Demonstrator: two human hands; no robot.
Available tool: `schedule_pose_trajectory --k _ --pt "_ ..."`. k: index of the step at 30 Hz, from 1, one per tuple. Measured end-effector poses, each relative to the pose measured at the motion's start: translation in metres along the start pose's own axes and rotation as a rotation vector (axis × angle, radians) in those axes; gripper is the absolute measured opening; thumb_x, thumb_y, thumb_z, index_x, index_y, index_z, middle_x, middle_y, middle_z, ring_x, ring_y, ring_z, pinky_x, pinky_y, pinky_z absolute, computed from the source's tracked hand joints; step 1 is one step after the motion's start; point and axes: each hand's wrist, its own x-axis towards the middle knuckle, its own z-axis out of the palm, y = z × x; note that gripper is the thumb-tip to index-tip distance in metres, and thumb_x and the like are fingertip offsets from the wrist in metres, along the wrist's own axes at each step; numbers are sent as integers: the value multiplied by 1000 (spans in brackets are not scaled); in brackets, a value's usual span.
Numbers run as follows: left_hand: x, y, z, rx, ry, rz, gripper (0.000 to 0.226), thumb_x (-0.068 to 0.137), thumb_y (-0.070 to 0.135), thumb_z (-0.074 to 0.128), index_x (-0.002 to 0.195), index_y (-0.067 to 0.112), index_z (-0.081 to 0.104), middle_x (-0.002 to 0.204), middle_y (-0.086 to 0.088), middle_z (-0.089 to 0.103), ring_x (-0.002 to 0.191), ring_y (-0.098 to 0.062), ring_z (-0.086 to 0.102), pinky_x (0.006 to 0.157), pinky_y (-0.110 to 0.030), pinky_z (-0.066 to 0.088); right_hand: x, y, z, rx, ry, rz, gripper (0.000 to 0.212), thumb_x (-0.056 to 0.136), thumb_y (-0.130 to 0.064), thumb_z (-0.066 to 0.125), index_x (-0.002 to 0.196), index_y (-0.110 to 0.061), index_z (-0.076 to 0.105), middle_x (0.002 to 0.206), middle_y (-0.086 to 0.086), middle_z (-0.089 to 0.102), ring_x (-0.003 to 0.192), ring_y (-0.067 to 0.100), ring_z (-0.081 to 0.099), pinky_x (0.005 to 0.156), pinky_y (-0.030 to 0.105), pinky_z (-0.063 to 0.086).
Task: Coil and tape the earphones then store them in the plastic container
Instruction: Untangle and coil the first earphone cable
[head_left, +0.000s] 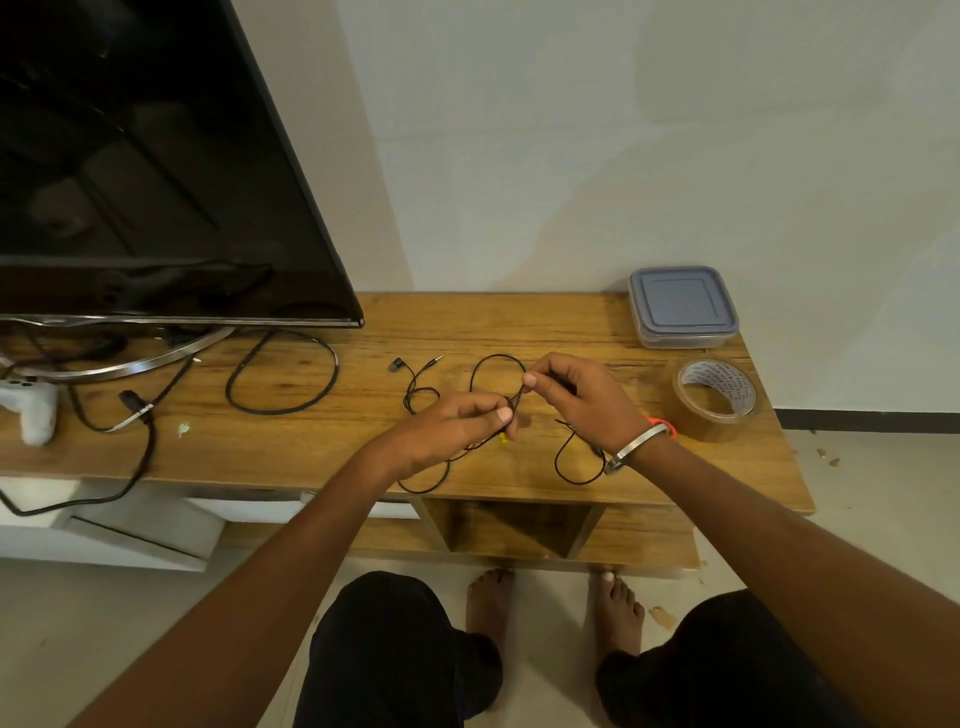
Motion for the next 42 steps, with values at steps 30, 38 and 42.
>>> schedule_pose_trajectory --k 30,38,42 --pt "8 33 3 -578 323 245 24 100 33 43 83 21 55 135 -8 60 135 -19 47 110 -52 30 -16 20 30 31 -259 47 20 96 -25 52 101 -18 71 75 11 63 62 19 48 61 38 46" --pt "15 3 -1 -12 456 203 25 99 39 48 84 28 64 122 4 66 125 -1 52 102 -27 42 -14 8 19 260 -332 232 19 98 -22 48 94 -21 67 63 0 33 44 12 31 37 20 33" --pt "17 -12 -4 179 464 151 26 94 49 48 86 30 65 109 9 68 112 2 56 100 -38 45 -11 5 14 184 -242 131 20 97 -22 50 90 -31 67 60 0 41 53 23 39 47 32 45"
